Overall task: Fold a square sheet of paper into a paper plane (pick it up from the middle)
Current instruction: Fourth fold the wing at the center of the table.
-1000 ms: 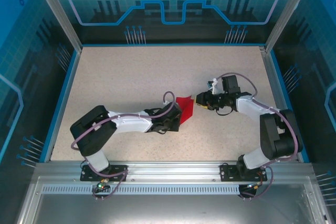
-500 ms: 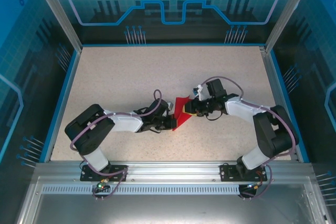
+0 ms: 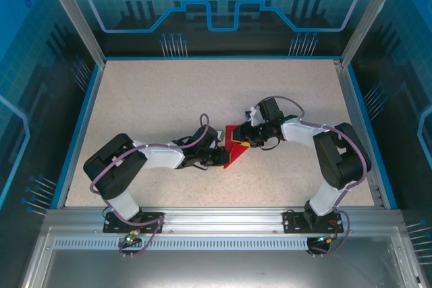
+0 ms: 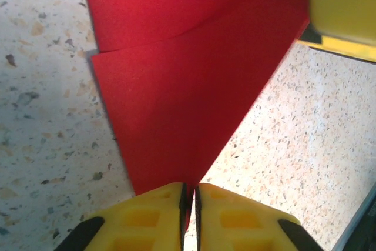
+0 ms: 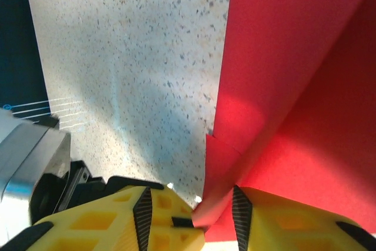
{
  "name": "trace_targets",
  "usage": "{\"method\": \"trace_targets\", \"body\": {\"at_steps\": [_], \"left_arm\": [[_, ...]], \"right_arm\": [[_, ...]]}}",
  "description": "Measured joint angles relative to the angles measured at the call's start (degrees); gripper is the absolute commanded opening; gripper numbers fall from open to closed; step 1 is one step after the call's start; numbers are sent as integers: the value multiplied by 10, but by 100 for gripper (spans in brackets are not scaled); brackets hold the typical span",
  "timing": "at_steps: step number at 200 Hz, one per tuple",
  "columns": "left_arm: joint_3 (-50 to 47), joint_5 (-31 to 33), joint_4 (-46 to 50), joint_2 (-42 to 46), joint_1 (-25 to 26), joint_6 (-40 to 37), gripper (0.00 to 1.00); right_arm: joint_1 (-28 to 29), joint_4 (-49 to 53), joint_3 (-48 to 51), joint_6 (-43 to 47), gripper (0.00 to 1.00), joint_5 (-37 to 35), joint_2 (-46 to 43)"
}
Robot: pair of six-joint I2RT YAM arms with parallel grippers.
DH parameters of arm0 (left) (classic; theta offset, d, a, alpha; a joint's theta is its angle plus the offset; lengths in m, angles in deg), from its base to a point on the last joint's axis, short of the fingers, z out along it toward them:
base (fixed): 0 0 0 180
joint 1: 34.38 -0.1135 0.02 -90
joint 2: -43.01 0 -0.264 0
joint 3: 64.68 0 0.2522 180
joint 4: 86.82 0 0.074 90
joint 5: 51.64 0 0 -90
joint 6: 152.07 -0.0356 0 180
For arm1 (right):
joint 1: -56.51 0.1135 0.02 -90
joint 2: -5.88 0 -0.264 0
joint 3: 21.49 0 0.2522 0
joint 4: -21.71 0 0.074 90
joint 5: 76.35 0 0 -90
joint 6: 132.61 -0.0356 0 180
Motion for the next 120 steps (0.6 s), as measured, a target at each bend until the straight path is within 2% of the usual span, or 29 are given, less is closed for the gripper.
{"method": "trace_targets", "body": {"at_steps": [22, 33, 120], "left_arm": [[21, 17, 31, 0, 9, -16, 37], [37, 36, 52, 0, 20, -25, 40], [131, 242, 207, -9, 120, -57, 42]], "right_arm": [[0, 3, -10, 0, 34, -4, 14], [0, 7, -10, 0, 33, -5, 19], [0, 22, -15, 1, 31, -8, 21]]}}
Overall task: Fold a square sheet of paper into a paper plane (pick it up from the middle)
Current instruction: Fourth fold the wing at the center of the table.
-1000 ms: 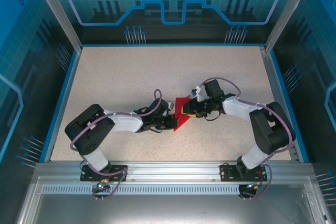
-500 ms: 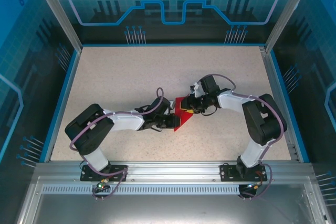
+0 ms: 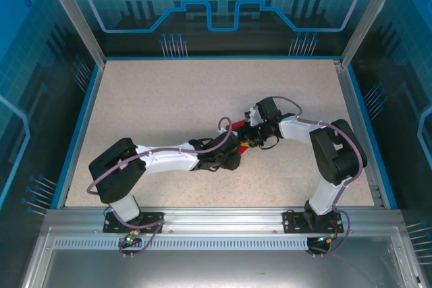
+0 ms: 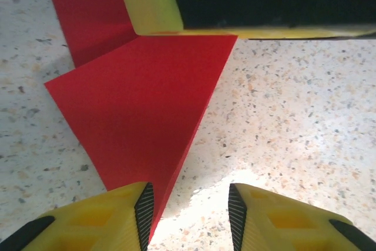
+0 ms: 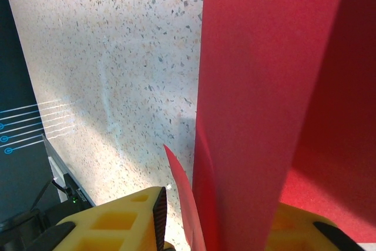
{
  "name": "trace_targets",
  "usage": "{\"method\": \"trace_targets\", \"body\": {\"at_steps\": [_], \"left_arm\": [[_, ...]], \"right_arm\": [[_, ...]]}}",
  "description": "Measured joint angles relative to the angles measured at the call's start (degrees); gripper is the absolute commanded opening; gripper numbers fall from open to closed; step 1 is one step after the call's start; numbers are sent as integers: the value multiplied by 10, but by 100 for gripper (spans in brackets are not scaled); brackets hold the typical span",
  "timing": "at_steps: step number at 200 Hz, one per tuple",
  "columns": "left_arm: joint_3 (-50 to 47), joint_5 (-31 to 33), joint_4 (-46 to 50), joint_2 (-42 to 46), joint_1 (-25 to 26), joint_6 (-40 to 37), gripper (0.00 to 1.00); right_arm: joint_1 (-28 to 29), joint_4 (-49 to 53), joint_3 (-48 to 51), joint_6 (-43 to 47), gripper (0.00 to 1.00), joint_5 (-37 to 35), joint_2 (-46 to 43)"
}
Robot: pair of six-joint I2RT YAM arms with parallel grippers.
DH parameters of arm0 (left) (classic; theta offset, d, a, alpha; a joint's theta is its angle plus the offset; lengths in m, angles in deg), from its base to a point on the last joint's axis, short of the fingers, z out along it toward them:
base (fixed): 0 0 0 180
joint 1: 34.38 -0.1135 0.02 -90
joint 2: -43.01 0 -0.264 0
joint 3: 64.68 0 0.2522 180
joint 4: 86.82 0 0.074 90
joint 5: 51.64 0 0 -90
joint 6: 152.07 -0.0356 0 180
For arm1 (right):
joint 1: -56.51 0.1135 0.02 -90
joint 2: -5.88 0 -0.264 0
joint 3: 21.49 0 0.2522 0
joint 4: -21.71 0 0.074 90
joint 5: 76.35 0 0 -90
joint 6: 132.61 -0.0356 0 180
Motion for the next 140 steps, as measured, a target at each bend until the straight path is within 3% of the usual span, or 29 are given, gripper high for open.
{"method": "trace_targets", "body": {"at_steps": [57, 140], "left_arm": [[17, 52, 39, -33, 15, -2, 38], [24, 71, 52, -41, 22, -2, 20]], "right_arm": [[0, 1, -3, 0, 30, 0, 0], [0, 1, -3, 0, 29, 2, 0]]}}
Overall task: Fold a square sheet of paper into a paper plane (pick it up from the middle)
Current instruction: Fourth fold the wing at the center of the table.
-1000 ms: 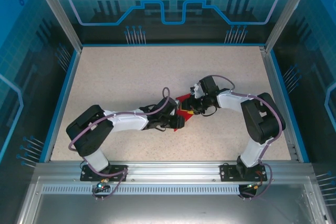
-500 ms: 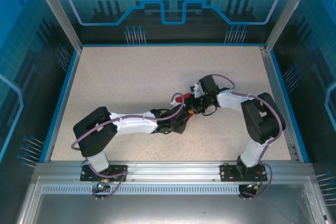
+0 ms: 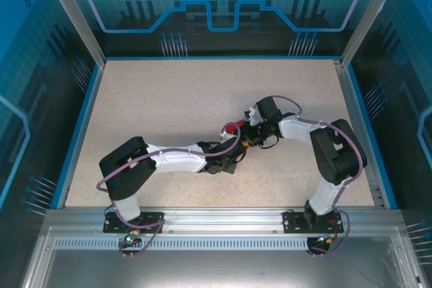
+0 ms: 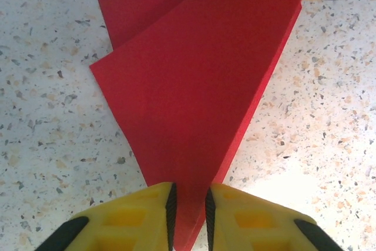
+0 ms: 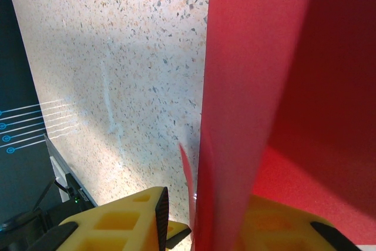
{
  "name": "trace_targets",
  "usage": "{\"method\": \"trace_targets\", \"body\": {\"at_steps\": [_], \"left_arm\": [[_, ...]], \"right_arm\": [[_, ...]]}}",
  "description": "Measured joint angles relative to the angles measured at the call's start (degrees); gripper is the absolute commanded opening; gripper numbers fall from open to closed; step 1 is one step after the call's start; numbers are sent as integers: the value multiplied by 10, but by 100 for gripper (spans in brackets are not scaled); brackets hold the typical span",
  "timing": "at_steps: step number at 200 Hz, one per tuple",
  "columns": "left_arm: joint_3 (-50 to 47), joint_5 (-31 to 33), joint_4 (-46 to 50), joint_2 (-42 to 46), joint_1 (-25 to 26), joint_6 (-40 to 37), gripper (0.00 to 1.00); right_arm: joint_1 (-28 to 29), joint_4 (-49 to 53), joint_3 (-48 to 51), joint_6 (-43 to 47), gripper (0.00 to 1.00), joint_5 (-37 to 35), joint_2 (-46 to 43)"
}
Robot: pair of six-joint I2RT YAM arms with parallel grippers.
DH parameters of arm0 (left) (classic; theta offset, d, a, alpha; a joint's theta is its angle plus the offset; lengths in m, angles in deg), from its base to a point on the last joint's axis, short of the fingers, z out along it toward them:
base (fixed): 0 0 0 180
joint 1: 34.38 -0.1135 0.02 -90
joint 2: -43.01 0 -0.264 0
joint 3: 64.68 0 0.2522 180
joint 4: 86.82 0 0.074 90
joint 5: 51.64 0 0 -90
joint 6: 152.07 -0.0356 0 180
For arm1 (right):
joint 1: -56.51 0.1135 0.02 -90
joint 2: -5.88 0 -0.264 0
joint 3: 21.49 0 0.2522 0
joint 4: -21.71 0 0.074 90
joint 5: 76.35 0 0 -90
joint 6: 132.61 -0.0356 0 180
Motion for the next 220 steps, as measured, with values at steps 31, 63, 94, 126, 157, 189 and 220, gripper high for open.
{"method": "trace_targets", "body": {"at_steps": [31, 63, 94, 126, 157, 189, 220], "left_arm": [[0, 7, 1, -2, 0, 0, 19], [1, 12, 1, -6, 0, 0, 11], [1, 12, 0, -6, 0, 1, 2], [-3, 2, -12, -5, -3, 1, 0], [-37, -44, -62, 3, -24, 4, 0], [-76, -111, -120, 19, -57, 7, 0], [-122, -177, -193, 33, -87, 29, 0]], "right_arm": [[0, 0, 0, 0, 29, 0, 0], [0, 1, 0, 0, 29, 0, 0], [0, 2, 0, 0, 29, 0, 0], [-7, 7, 1, 2, 31, 1, -6], [-42, 12, 16, 9, 33, 5, -53], [-64, 17, 18, 20, 33, 18, -91], [-63, 15, 25, 22, 30, 31, -94]]}}
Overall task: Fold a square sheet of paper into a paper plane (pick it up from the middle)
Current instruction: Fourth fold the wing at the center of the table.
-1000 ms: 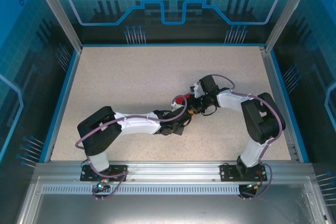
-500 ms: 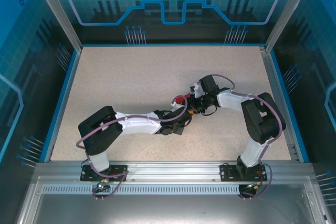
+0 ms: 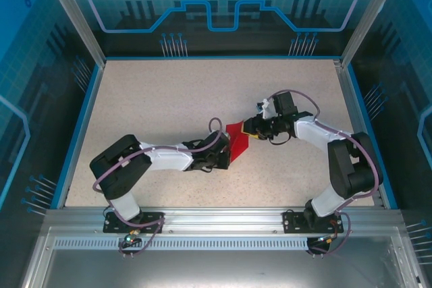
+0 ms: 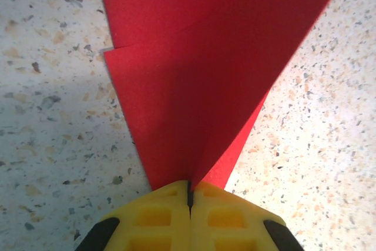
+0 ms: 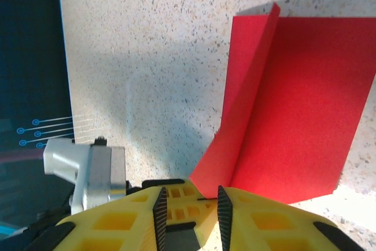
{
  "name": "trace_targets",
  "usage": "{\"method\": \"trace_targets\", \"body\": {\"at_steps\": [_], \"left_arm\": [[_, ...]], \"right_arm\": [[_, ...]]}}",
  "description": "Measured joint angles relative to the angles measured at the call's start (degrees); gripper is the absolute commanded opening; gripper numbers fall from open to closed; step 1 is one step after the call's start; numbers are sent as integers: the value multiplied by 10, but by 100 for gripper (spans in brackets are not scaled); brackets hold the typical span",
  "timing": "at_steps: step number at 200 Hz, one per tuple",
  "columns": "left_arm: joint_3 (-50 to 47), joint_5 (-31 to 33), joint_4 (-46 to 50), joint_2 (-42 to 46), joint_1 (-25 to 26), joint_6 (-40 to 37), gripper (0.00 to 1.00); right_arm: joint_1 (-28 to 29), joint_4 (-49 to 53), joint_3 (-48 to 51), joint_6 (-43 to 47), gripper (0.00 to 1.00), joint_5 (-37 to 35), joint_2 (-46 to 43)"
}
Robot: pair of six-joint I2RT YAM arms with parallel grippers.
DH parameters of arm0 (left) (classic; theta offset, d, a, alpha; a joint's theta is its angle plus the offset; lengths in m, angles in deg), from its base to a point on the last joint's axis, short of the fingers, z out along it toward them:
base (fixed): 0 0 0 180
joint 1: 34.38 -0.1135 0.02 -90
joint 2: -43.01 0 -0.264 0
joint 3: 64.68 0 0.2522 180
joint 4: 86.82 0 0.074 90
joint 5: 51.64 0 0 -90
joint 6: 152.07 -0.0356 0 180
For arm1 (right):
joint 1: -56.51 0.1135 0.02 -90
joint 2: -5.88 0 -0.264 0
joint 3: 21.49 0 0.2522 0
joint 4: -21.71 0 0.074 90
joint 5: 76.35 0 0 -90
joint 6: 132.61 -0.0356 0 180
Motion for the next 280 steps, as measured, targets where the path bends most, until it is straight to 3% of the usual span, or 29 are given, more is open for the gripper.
{"method": "trace_targets", "body": {"at_steps": [34, 89, 187, 280], "left_arm": [[-27, -67, -50, 4, -30, 8, 0], [-50, -108, -91, 4, -48, 27, 0], [-58, -131, -110, 0, -56, 51, 0], [-65, -142, -122, 1, -62, 66, 17]], "right_arm": [[19, -2, 1, 0, 23, 6, 0], [64, -51, 1, -19, 12, 21, 29], [67, -91, -14, -35, 12, 27, 122], [67, -96, -16, -35, 12, 26, 152]]}}
